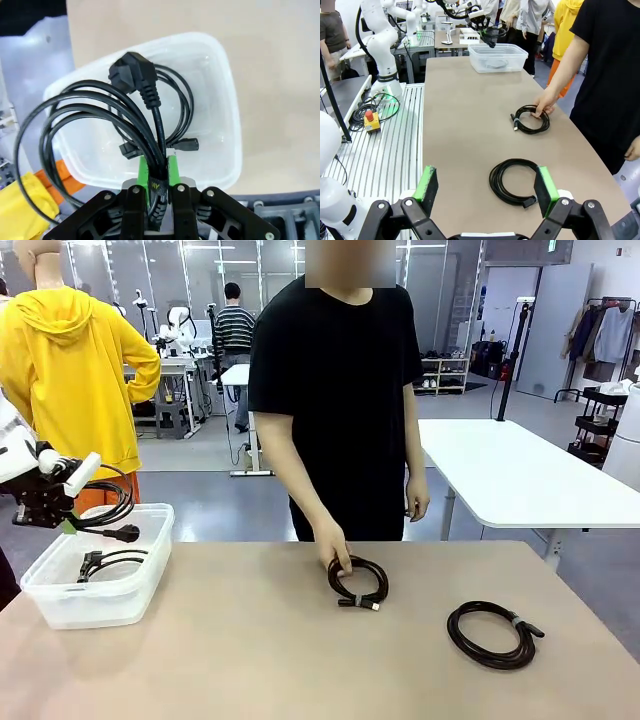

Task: Organize and store the cables.
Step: Place the Power Cable into the Organizing box, then place the USB Extension Cable into the Organizing box.

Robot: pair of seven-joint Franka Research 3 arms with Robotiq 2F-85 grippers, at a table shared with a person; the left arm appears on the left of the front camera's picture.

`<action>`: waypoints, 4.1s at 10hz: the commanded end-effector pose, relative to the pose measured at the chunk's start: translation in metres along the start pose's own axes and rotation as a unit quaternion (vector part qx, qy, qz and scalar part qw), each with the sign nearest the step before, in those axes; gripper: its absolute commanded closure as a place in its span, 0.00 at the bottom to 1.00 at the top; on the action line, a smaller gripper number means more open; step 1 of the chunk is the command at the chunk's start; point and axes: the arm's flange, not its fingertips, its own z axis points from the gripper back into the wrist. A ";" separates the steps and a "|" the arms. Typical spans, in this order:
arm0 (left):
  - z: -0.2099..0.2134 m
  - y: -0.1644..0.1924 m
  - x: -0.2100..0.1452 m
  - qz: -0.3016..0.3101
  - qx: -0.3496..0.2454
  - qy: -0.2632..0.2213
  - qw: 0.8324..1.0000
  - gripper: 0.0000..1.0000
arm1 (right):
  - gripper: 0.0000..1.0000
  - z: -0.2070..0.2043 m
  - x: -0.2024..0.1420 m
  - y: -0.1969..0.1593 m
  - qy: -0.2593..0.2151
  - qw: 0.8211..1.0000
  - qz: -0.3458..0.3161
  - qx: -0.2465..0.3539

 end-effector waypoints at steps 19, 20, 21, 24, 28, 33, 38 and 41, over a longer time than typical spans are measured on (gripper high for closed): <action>-0.077 0.018 0.007 0.098 -0.041 -0.043 0.993 0.00 | 0.01 -0.001 0.000 0.001 -0.007 1.000 0.010 0.000; -0.077 0.018 0.007 0.098 -0.041 -0.043 0.993 0.00 | 0.01 -0.001 0.000 0.001 -0.007 1.000 0.010 0.000; -0.077 0.018 0.007 0.098 -0.041 -0.043 0.993 0.00 | 0.01 -0.001 0.000 0.001 -0.007 1.000 0.010 0.000; -0.077 0.018 0.007 0.098 -0.041 -0.043 0.993 0.00 | 0.01 -0.001 0.000 0.001 -0.007 1.000 0.010 0.000; -0.077 0.018 0.007 0.098 -0.041 -0.043 0.993 0.00 | 0.01 -0.001 0.000 0.001 -0.007 1.000 0.010 0.000; -0.028 0.018 0.019 0.178 -0.034 -0.071 0.981 0.00 | 0.01 -0.001 0.000 0.001 -0.007 1.000 0.010 0.000; 0.039 -0.032 0.052 0.275 -0.051 -0.179 0.943 0.00 | 0.01 -0.001 0.000 0.001 -0.007 1.000 0.010 0.000; 0.049 -0.082 0.065 0.303 -0.049 -0.244 0.920 0.00 | 0.01 -0.001 0.000 0.001 -0.007 1.000 0.010 0.000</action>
